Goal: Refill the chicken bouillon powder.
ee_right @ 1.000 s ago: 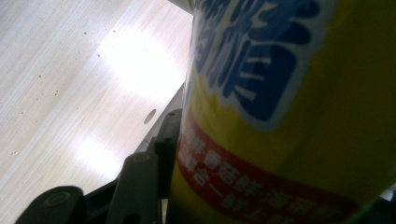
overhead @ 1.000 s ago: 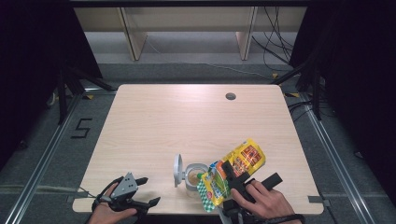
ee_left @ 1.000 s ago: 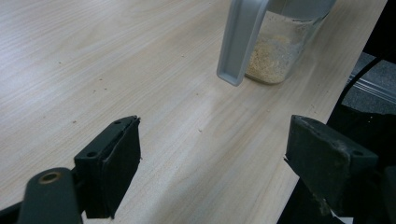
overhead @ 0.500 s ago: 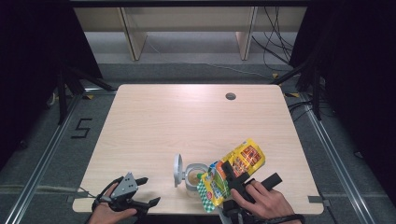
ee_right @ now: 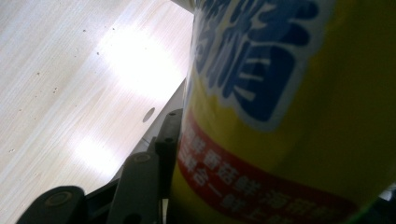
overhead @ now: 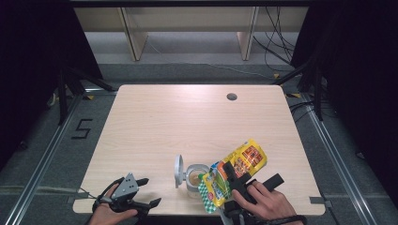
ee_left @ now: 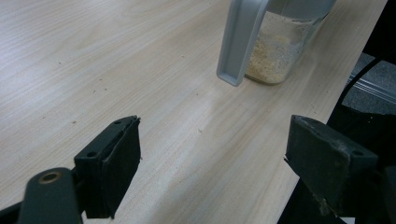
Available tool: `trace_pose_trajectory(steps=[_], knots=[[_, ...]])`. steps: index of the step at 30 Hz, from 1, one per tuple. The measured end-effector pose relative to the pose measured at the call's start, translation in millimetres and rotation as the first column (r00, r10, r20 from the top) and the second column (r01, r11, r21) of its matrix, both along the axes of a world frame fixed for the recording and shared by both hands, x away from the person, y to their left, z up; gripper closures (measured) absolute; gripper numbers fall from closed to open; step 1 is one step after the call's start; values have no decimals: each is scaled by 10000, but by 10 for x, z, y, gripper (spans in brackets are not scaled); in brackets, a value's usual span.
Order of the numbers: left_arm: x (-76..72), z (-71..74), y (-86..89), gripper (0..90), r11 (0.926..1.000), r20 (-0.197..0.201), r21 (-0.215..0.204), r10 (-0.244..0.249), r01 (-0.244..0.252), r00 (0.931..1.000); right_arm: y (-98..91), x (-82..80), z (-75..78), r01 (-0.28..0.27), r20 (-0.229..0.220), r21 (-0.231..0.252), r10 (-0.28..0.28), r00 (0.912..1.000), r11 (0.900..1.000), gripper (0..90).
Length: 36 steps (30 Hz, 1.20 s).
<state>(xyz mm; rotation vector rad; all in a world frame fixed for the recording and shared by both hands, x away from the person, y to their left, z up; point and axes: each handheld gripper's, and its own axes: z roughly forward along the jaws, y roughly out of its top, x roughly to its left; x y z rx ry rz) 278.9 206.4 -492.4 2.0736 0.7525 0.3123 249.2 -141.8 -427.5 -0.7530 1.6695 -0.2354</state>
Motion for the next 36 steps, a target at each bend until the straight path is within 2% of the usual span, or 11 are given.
trace_pose_trajectory(steps=[4, 6, 7, 11, 16, 17, 25, 26, 28, 33, 36], knots=[[-7, -4, -12, 174, 9997, -17, -222, 57, -57, 10000, 1, -2, 1, -3, -10, 3, 3, 10000, 10000, 597], [1, 2, 6, 174, 10000, 14, 94, -18, 18, 10000, 1, -3, 3, 6, 23, -11, -6, 10000, 10000, 597], [-9, -5, -7, 174, 9999, -17, -146, 34, -34, 10000, -3, -7, 0, -75, 183, 30, 75, 9998, 10000, 597], [1, 1, 5, 174, 9999, 15, 104, -24, 24, 10000, -5, -3, 4, -74, 199, 7, 74, 9998, 10000, 597], [3, 3, 1, 174, 9999, 119, 124, -20, 19, 9999, -4, -2, 1, -90, 174, 67, 89, 9998, 9999, 598], [4, 3, 3, 174, 9999, -43, 131, -56, 57, 10000, -2, -2, 6, -46, 15, 44, 45, 10000, 10000, 597], [2, 1, 4, 174, 9999, -15, 105, -35, 35, 10000, -4, -7, 8, -95, 225, 12, 94, 9997, 10000, 597], [1, 0, 3, 174, 10000, 5, 89, -14, 14, 10000, -1, -5, 17, 2, 19, -44, -2, 10000, 10000, 597], [3, 1, 5, 174, 9999, 18, 99, -18, 18, 10000, -6, -7, 8, -110, 241, -25, 110, 9996, 9999, 597], [3, 1, 5, 174, 9999, 14, 104, -23, 23, 10000, -4, 1, 3, -11, -9, -32, 11, 10000, 10000, 597], [3, 1, 6, 174, 10000, 13, 81, -17, 17, 10000, -7, -3, 5, -117, 169, 13, 117, 9998, 9999, 597]])
